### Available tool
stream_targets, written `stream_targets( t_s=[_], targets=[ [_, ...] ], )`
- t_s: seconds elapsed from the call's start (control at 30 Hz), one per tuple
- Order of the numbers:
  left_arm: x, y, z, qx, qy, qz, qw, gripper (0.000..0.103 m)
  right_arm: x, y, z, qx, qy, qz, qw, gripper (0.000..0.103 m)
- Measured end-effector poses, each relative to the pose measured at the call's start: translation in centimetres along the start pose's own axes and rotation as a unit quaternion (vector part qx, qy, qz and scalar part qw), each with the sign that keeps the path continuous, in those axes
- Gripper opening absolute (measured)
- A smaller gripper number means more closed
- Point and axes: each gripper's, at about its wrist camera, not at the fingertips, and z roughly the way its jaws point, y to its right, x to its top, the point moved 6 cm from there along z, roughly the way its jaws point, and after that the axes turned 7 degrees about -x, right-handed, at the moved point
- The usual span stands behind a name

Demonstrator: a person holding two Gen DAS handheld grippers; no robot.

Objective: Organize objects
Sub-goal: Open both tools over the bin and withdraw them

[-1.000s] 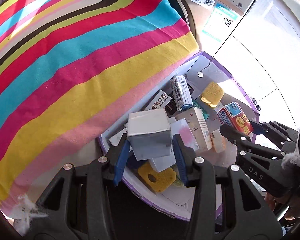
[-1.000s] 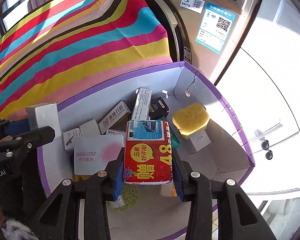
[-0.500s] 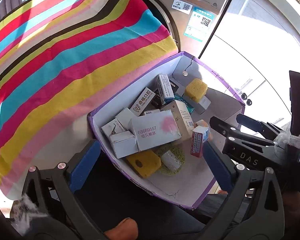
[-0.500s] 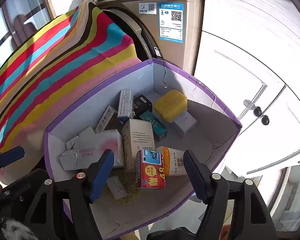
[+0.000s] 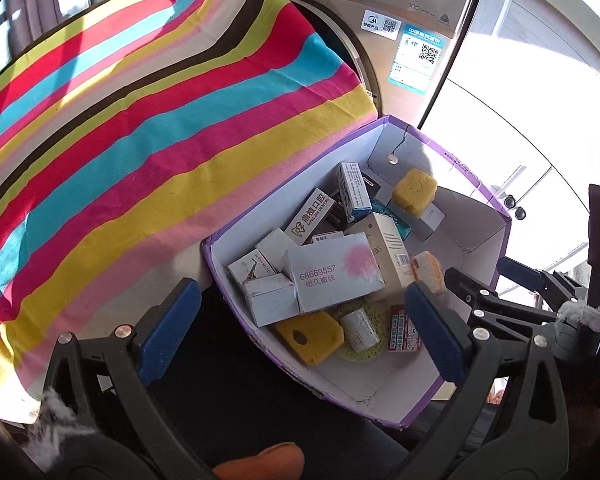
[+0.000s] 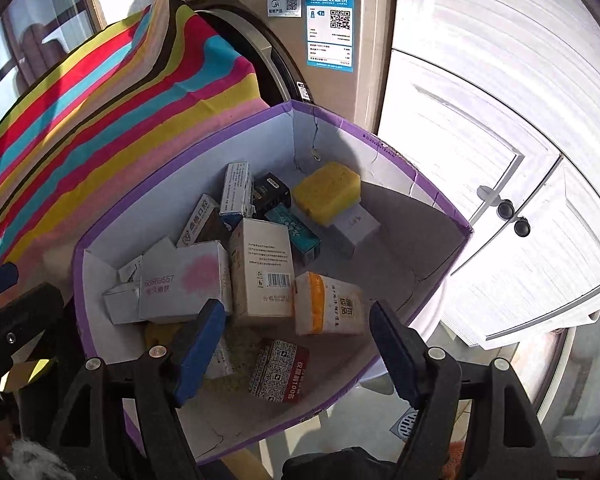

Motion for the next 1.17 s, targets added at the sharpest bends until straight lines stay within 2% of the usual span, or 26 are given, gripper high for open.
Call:
stream_targets(
  t_s=[0.07, 0.13, 0.2, 0.23, 0.3, 0.33, 0.4, 0.47, 0.57, 0.77, 1.0, 1.17],
  targets=[
    [0.4, 0.6, -1.7, -0.001, 0.024, 0.013, 0.9996, 0.103, 0.4, 0.1, -0.4, -0.002, 0.011, 0.000, 1.000, 0.076],
    [0.8, 0.9, -4.3, -0.004, 0.078, 0.017, 0.9968, 0.103, 0.8, 0.3, -1.0, -0.013, 0.029, -0.004, 1.000, 0.076],
    [1.6, 0.5, -5.1, -0.036, 0.118, -0.002, 0.9924, 0.103, 1.0, 0.6, -1.4, -0.015, 0.037, 0.000, 0.999, 0.076],
    [1.9, 0.3, -4.5, -0.042, 0.111, -0.004, 0.9929, 0.103, 0.9, 0.7, -1.3, -0.014, 0.036, 0.004, 0.999, 0.076],
    [2.5, -0.7, -2.3, -0.036, 0.074, -0.018, 0.9965, 0.103, 0.9, 0.7, -1.0, -0.009, 0.029, 0.006, 1.000, 0.076],
    [2.4, -1.0, -1.9, -0.030, 0.075, -0.019, 0.9966, 0.103, 0.8, 0.6, -0.9, -0.006, 0.028, 0.005, 1.000, 0.076],
    [2.2, -1.2, -1.8, 0.016, 0.076, -0.005, 0.9969, 0.103, 0.6, 0.5, -1.0, -0.008, 0.031, 0.000, 0.999, 0.076],
    [1.6, -0.9, -1.3, 0.042, 0.063, 0.018, 0.9970, 0.103, 0.5, 0.4, -0.8, -0.016, 0.032, -0.006, 0.999, 0.076],
    [0.7, -0.4, 0.1, 0.034, 0.027, 0.017, 0.9989, 0.103, -0.1, 0.2, 0.2, -0.011, 0.017, -0.013, 1.000, 0.076],
    [-0.8, 0.1, 2.0, 0.018, -0.019, -0.001, 0.9997, 0.103, -1.0, 0.4, 0.9, -0.017, 0.010, -0.018, 1.000, 0.076],
    [-1.7, 0.9, 2.3, 0.003, -0.035, -0.003, 0.9994, 0.103, -1.9, 0.8, 0.8, -0.034, 0.008, -0.009, 0.999, 0.076],
    [-1.8, 1.4, 2.0, -0.005, -0.023, 0.000, 0.9997, 0.103, -1.8, 0.9, 0.9, -0.032, 0.005, -0.003, 0.999, 0.076]
  ],
)
